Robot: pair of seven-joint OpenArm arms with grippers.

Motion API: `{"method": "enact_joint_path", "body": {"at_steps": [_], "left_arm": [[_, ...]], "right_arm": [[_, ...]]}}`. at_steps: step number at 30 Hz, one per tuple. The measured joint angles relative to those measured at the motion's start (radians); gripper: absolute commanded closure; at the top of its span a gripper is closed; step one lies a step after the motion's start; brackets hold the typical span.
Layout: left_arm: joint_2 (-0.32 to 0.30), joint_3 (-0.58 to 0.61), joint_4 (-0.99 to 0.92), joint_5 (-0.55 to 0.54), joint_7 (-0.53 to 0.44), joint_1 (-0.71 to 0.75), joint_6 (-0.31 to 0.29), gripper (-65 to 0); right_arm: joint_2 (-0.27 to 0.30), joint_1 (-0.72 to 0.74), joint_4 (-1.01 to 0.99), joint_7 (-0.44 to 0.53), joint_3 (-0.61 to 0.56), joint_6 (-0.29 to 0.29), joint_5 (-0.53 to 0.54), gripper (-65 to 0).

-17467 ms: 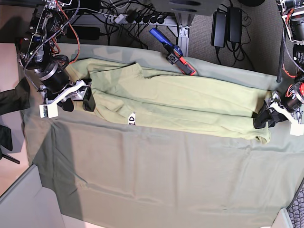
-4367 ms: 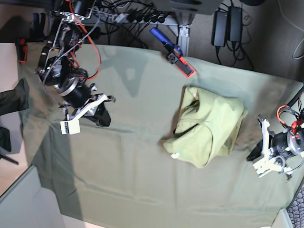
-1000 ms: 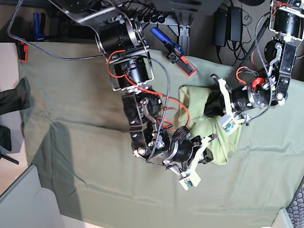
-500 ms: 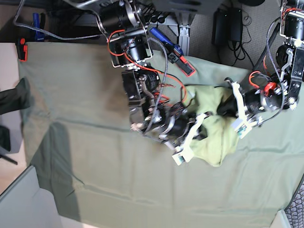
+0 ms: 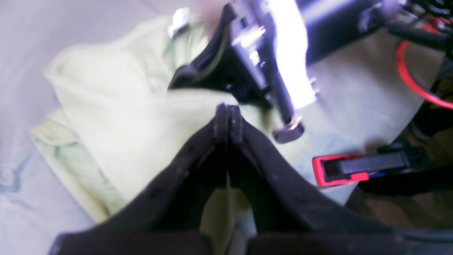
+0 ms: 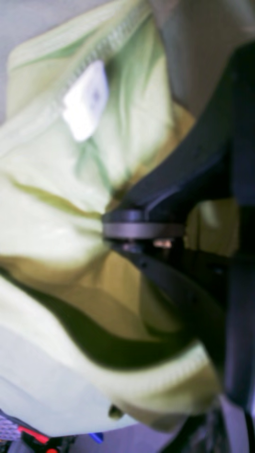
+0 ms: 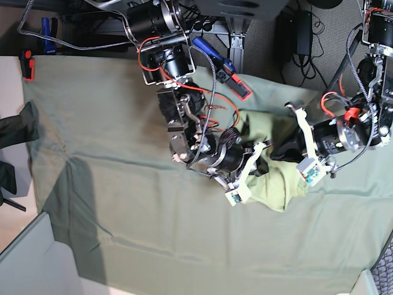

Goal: Fold the T-shirt properly

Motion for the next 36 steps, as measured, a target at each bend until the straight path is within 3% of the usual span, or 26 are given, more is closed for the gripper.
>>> {"method": "enact_joint_path", "body": {"at_steps": [8, 15, 20, 23, 26, 36], "left_arm": [[-0.087, 0.0, 0.119, -0.05, 0.009, 0.0, 0.0, 0.0], [-0.148, -0.014, 0.23, -0.107, 0.048, 0.021, 0.0, 0.0], [-0.16, -0.125, 0.282, -0.144, 0.066, 0.104, 0.0, 0.0], [-0.16, -0.237, 0.282, -0.184, 0.076, 0.156, 0.0, 0.0], [-0.158, -0.343, 0.282, -0.222, 0.076, 0.212, 0.0, 0.0], [-0.151, -0.555, 0.282, -0.234, 0.083, 0.418, 0.0, 0.0]], "right_arm": [[0.006, -0.004, 0.235, -0.031, 0.0, 0.0, 0.022, 0.0], [0.017, -0.018, 0.426, -0.158, 0.0, 0.0, 0.059, 0.0], [0.111, -0.109, 0.545, -0.168, 0.034, 0.001, 0.083, 0.0], [0.18, -0.19, 0.594, -0.176, 0.1, 0.001, 0.077, 0.0], [0.234, -0.267, 0.639, -0.171, 0.186, 0.001, 0.146, 0.0], [0.343, -0.606, 0.808, -0.17, 0.449, 0.001, 0.226, 0.0]]}}
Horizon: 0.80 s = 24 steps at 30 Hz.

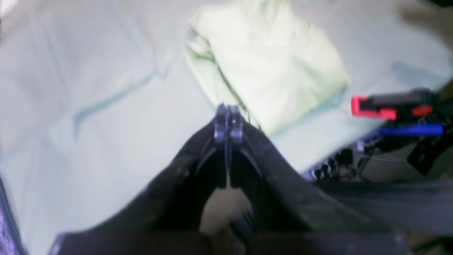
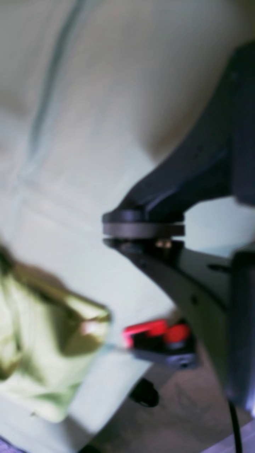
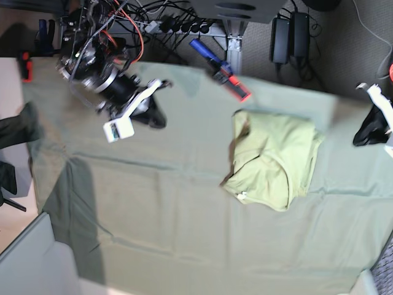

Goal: Fold the T-shirt properly

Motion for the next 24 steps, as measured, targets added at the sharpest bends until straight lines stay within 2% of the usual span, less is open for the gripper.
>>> {"method": "enact_joint_path", "body": {"at_steps": [7, 11, 15, 20, 24], "left_arm": [[0.008, -0.096, -0.042, 0.002, -0.008, 0.197, -0.002, 0.0], [0.039, -0.096, -0.174, 0.017, -0.005, 0.275, -0.001, 0.0], [0.071, -0.095, -0.348, 0.071, -0.019, 0.282, 0.002, 0.0], [0.08, -0.084, -0.544, 0.098, -0.024, 0.279, 0.004, 0.0], [0.079, -0.028, -0.648, 0.199, -0.081, 0.274, 0.005, 0.0]], "right_arm": [[0.01, -0.256, 0.047, -0.014, 0.119, 0.0, 0.072, 0.0], [0.011, -0.392, 0.047, -0.025, 0.123, 0.0, 0.071, 0.0], [0.011, -0.507, 0.046, -0.026, 0.123, 0.0, 0.069, 0.0], [0.011, -0.574, -0.028, -0.017, 0.123, 0.0, 0.022, 0.0], [0.011, -0.571, -0.187, -0.012, 0.123, -0.002, -0.003, 0.0]]}}
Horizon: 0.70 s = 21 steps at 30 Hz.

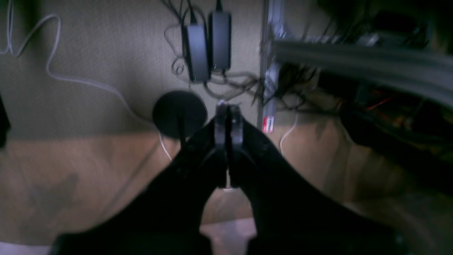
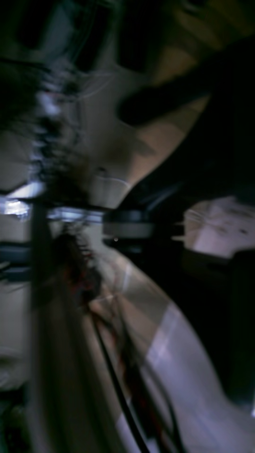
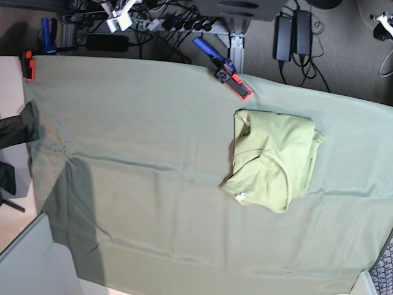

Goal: Fold the T-shirt properly

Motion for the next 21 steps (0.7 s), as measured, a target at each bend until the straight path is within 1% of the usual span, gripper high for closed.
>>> {"method": "enact_joint_path", "body": {"at_steps": [1, 2, 4, 7, 10, 12, 13, 15, 16, 19, 21], "left_arm": [[-0.001, 0.026, -0.02, 0.035, -0.021, 0.0, 0.023, 0.0], [0.0, 0.057, -0.04, 0.08, -0.033, -0.002, 0.061, 0.0], [0.0, 0.127, -0.092, 0.179, -0.031, -0.026, 0.132, 0.0], [0.001, 0.24, -0.182, 0.261, -0.038, -0.09, 0.203, 0.0], [0.002, 0.359, -0.3, 0.308, -0.042, -0.187, 0.261, 0.0], [0.004, 0.433, -0.397, 0.325, -0.059, -0.258, 0.297, 0.0], [0.008, 0.466, -0.446, 0.332, -0.071, -0.296, 0.316, 0.0], [0.019, 0.52, -0.558, 0.357, -0.083, -0.383, 0.354, 0.0], [0.027, 0.544, -0.617, 0.372, -0.08, -0.428, 0.366, 0.0], [0.062, 0.613, -0.81, 0.397, -0.089, -0.57, 0.364, 0.0], [0.088, 0.668, -0.927, 0.409, -0.089, -0.658, 0.365, 0.0]], "right_arm": [[0.0, 0.007, -0.049, 0.003, 0.0, 0.0, 0.001, 0.0], [0.0, 0.019, -0.101, 0.003, 0.0, -0.001, 0.002, 0.0], [0.0, 0.057, -0.211, -0.001, 0.0, -0.001, 0.0, 0.0], [-0.002, 0.137, -0.379, -0.026, 0.0, -0.005, -0.005, 0.0], [-0.003, 0.241, -0.547, -0.065, 0.0, -0.018, -0.051, 0.0], [-0.005, 0.32, -0.652, -0.071, 0.0, -0.036, -0.1, 0.0], [-0.005, 0.36, -0.705, -0.071, 0.0, -0.047, -0.133, 0.0], [-0.005, 0.439, -0.812, -0.089, 0.001, -0.089, -0.177, 0.0], [-0.006, 0.477, -0.867, -0.112, 0.002, -0.105, -0.189, 0.0], [-0.005, 0.587, -1.049, -0.147, 0.003, -0.133, -0.206, 0.0], [-0.006, 0.656, -1.17, -0.153, 0.003, -0.144, -0.219, 0.0]]}}
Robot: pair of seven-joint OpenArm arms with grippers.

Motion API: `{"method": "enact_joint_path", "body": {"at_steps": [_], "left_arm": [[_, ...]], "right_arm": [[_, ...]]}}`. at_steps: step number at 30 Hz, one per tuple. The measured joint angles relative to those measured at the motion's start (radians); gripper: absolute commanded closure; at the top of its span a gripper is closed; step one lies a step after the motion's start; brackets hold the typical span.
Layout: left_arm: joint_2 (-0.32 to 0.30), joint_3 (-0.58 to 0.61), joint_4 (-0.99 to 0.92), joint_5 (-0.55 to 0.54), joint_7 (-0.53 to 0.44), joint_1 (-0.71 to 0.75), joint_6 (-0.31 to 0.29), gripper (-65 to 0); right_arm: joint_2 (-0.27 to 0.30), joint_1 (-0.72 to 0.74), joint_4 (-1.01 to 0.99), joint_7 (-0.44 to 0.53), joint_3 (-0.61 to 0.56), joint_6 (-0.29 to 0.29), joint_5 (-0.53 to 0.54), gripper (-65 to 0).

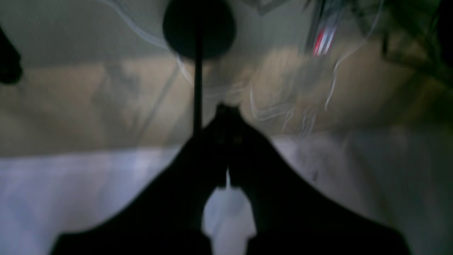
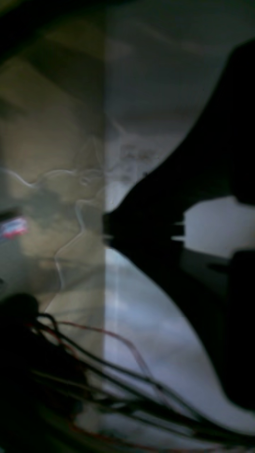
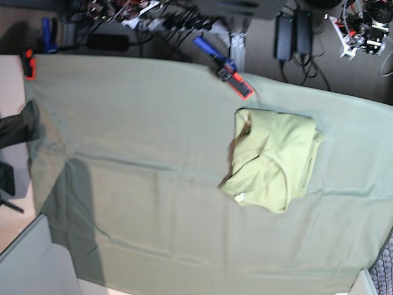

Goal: Fold the T-shirt properly

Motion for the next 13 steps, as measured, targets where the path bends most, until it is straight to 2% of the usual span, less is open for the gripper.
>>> {"method": "enact_joint_path", "body": {"at_steps": [5, 8, 13], "left_arm": [[0.037, 0.186, -0.118, 0.003, -0.016, -0.135, 0.001, 0.0], [0.059, 0.283, -0.117, -0.022, 0.045, -0.171, 0.001, 0.0], [0.088, 0.338, -0.116, -0.069, 0.067, -0.169, 0.001, 0.0]], "right_arm": [[-0.01, 0.124, -0.199, 0.001, 0.0, -0.01, 0.0, 0.0], [-0.011, 0.18, -0.216, -0.008, 0.0, -0.008, -0.003, 0.0], [-0.009, 0.24, -0.212, -0.032, 0.0, -0.011, 0.004, 0.0]]}}
